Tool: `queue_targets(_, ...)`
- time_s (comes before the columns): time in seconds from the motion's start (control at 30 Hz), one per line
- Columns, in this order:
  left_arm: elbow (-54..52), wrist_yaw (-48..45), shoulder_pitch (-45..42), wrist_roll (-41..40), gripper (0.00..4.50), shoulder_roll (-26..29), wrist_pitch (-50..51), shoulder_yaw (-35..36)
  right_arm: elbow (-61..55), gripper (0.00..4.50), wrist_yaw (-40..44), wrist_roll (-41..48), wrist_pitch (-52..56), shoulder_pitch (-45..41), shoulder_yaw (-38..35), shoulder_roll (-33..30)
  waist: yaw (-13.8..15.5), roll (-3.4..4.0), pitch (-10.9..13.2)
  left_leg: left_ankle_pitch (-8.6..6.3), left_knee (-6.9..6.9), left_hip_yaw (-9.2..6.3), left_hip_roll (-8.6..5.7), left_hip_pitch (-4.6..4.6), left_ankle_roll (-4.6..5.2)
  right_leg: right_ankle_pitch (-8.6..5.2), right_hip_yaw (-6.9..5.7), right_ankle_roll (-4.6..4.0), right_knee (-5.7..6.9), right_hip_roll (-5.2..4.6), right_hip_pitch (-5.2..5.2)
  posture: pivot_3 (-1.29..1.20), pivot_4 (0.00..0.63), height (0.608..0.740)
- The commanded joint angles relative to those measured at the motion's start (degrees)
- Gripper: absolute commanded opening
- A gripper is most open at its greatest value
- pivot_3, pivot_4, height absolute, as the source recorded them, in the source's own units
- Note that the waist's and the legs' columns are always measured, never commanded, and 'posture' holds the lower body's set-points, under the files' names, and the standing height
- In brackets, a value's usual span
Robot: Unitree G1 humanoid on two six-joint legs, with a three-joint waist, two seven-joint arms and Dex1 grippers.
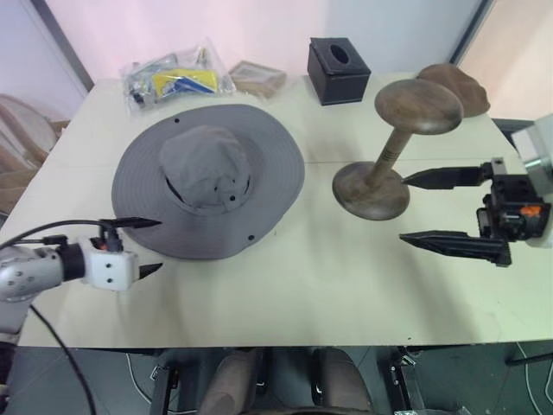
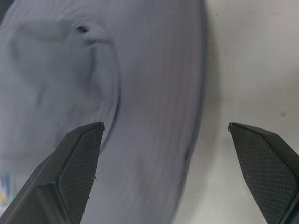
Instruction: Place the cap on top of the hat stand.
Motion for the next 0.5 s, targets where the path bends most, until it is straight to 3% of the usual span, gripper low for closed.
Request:
queue_targets(0.03, 3.7, 7.63, -2.32, 7.16, 4.48, -0.44, -4.72, -2.65, -1.61, 4.5, -2.63, 4.46, 1.65, -2.58, -3.19, -1.79, 0.01, 0.01, 0.0, 0.0, 0.0, 0.0, 0.0, 0.01, 0.01, 0.01, 0.01, 0.02, 0.02, 0.0, 0.0, 0.0, 0.15, 0.734)
queue_targets(0.27, 12.91, 25.68, -10.64, 22.88, 4.48, -2.87, -5.04, -9.15, -2.23, 4.5, -6.05, 8.14, 3.4, -3.48, -4.14, -2.81, 0.98, 0.09, -0.07, 0.0, 0.05, -0.01, 0.02, 0.05, 0.01, 0.12, -0.02, 0.12, 0.08, 0.0, 0.11, 0.0, 0.15, 0.734)
queue_targets(0.5, 20.29, 37.46, -18.6, 28.9, 4.48, -6.44, -0.78, -15.16, -2.81, 4.5, -7.18, 9.52, 4.16, -2.95, -5.29, -3.65, 2.1, 0.18, -0.21, 0.0, 0.25, -0.01, 0.01, 0.07, 0.02, 0.24, -0.05, 0.23, 0.08, 0.01, 0.21, 0.0, 0.15, 0.734)
